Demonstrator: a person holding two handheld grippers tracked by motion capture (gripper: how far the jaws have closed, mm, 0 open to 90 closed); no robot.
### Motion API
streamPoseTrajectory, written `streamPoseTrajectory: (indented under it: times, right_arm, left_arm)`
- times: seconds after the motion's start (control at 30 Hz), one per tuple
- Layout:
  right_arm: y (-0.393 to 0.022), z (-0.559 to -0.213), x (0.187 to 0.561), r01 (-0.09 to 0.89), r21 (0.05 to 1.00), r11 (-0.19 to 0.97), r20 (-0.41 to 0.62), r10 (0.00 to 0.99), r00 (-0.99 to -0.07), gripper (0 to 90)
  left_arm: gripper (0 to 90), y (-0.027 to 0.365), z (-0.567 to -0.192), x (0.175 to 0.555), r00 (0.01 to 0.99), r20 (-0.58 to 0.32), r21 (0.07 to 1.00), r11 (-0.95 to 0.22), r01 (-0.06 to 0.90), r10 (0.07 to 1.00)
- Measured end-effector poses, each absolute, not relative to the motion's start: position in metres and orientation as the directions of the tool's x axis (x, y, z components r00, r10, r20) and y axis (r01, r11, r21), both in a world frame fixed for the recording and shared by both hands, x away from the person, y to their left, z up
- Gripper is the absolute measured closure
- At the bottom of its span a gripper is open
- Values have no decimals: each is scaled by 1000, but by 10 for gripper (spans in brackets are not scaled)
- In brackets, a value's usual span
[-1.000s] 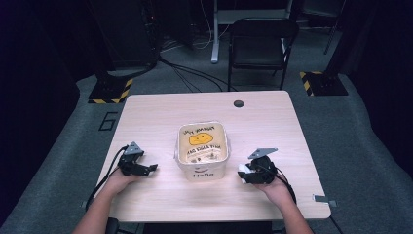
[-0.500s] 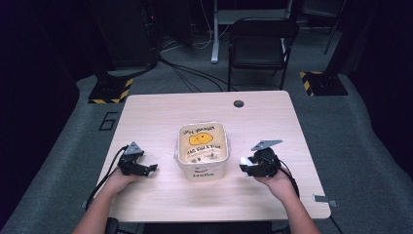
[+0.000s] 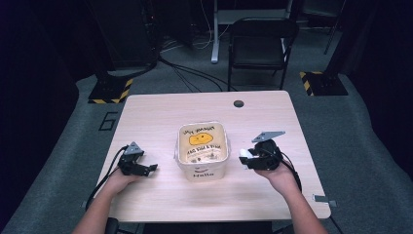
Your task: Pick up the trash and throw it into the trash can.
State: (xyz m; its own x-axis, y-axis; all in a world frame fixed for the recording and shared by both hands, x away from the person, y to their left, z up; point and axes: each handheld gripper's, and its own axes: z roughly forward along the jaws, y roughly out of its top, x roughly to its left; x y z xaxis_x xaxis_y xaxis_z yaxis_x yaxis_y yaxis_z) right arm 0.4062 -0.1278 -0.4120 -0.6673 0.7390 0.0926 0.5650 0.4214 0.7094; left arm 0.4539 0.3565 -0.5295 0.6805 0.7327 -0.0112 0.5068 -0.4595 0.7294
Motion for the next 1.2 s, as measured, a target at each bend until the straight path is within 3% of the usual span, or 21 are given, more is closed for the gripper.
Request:
streamPoseTrajectory:
  times: [1.2]
  right_arm:
    - [-105,-341,419,501,764,407,93,699,-709,486]
  left_arm:
    - [74,357,-529,454,681,-11,729,-460,507,732]
